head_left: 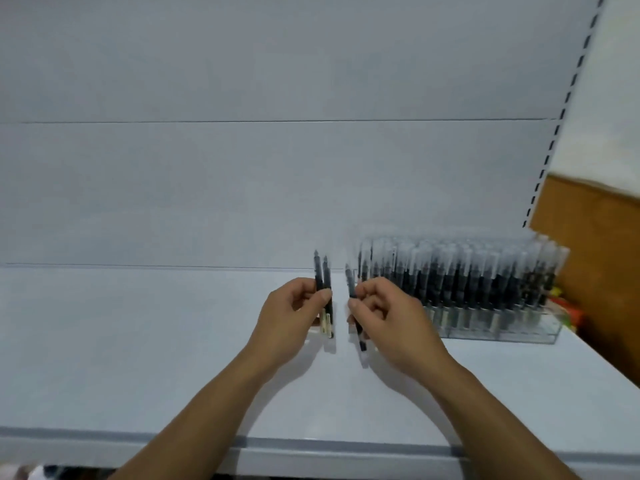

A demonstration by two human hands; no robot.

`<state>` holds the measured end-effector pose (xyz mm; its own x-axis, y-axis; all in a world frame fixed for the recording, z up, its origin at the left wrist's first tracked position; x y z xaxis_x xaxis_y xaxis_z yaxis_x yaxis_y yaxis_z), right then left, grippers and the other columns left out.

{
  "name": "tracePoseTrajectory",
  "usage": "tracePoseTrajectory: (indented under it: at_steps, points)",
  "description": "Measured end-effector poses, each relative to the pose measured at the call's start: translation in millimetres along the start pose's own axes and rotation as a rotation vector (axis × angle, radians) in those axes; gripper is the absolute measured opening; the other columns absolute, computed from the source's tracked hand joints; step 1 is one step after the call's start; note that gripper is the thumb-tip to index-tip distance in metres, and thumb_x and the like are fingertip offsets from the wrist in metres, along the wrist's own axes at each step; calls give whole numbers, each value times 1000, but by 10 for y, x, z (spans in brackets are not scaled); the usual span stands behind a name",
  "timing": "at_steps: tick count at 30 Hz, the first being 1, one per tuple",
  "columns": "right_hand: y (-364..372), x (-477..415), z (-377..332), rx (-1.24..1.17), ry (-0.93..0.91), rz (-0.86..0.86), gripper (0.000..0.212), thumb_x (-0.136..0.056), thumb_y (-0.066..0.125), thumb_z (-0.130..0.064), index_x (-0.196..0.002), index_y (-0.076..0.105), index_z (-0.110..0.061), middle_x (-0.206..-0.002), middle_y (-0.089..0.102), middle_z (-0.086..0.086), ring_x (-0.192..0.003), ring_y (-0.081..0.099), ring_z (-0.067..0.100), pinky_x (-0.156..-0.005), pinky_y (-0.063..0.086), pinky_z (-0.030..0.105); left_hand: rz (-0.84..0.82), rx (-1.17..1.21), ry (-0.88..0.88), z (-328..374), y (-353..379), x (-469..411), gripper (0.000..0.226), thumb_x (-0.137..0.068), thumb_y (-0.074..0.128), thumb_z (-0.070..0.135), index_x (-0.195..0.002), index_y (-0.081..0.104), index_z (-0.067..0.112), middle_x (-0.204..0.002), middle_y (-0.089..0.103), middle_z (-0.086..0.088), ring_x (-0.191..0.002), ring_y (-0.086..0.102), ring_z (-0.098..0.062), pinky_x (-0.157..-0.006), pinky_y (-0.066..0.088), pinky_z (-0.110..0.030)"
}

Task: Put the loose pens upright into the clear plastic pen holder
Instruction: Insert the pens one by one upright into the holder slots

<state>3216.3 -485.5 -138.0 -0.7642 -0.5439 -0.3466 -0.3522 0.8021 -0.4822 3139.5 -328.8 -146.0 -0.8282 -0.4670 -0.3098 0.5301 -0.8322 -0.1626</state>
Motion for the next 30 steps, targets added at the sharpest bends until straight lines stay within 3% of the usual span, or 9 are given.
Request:
tracePoseTrajectory:
  at_steps: [4, 8, 12, 17, 19, 23, 26, 30]
  points:
    - [-441, 223, 165, 27, -27, 96, 8, -92, 63, -34, -88, 56, -36, -72, 65, -14, -61, 58, 3, -56, 47, 18, -77, 15, 100, 32, 508, 98, 5, -91, 66, 24, -90, 71, 23, -85, 72, -4, -83, 68, -24, -76, 59, -39]
    - [-860, 368, 344, 23, 14, 232, 8, -91, 64, -33, -90, 56, -32, -72, 64, -4, -65, 58, 10, -64, 51, 32, -157, 34, 147, 82, 960, 137, 14, -88, 67, 32, -89, 67, 18, -84, 66, -15, -83, 64, -34, -79, 55, -52]
    - [-1203, 393, 473, 23, 38, 353, 10, -91, 66, -30, -89, 56, -30, -77, 67, 0, -73, 63, 15, -69, 55, 38, -212, 90, 127, 138, 1343, 130, 9, -89, 67, 27, -88, 66, 18, -80, 63, -16, -72, 60, -23, -76, 54, -44]
    - [-1550, 346, 602, 40, 2, 488, 11, -90, 68, -25, -87, 57, -27, -78, 64, -3, -70, 59, 10, -61, 50, 23, -270, 177, 88, 181, 1707, 134, 9, -91, 66, 22, -90, 65, 13, -74, 57, -2, -68, 52, -9, -65, 47, -21]
    - [-1694, 324, 645, 66, -11, 549, 11, -90, 68, -25, -86, 58, -27, -77, 62, -5, -69, 56, 8, -63, 51, 29, -292, 221, 80, 223, 1846, 117, 9, -92, 65, 19, -90, 64, 11, -74, 54, -3, -66, 50, -8, -61, 45, -17]
    - [-1910, 211, 730, 110, 12, 602, 11, -89, 68, -26, -85, 59, -29, -79, 64, 0, -78, 63, 25, -71, 56, 49, -339, 269, 84, 265, 2147, 81, 8, -92, 66, 18, -86, 64, 13, -65, 52, 6, -59, 47, -5, -54, 41, -15]
    - [-1967, 115, 819, 181, 34, 582, 13, -89, 69, -28, -83, 58, -30, -75, 64, -6, -75, 63, 20, -70, 56, 44, -345, 271, 75, 172, 2272, 40, 9, -92, 66, 19, -84, 64, 18, -58, 53, 17, -56, 47, -1, -53, 40, -16]
    - [-1998, 65, 934, 212, 60, 557, 12, -88, 69, -31, -83, 58, -30, -77, 65, -8, -75, 64, 16, -67, 55, 35, -335, 368, 40, 44, 2298, -24, 10, -89, 68, 22, -80, 67, 25, -66, 55, 9, -62, 50, -9, -55, 45, -21]
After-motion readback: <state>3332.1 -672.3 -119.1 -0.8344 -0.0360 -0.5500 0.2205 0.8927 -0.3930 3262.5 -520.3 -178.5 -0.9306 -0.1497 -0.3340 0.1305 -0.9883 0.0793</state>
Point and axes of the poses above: each hand's wrist, its own x-axis away from the middle knuckle, its own y-axis out of the palm, z = x × y, the point moved 1 cm from there along -x, towards the middle knuckle
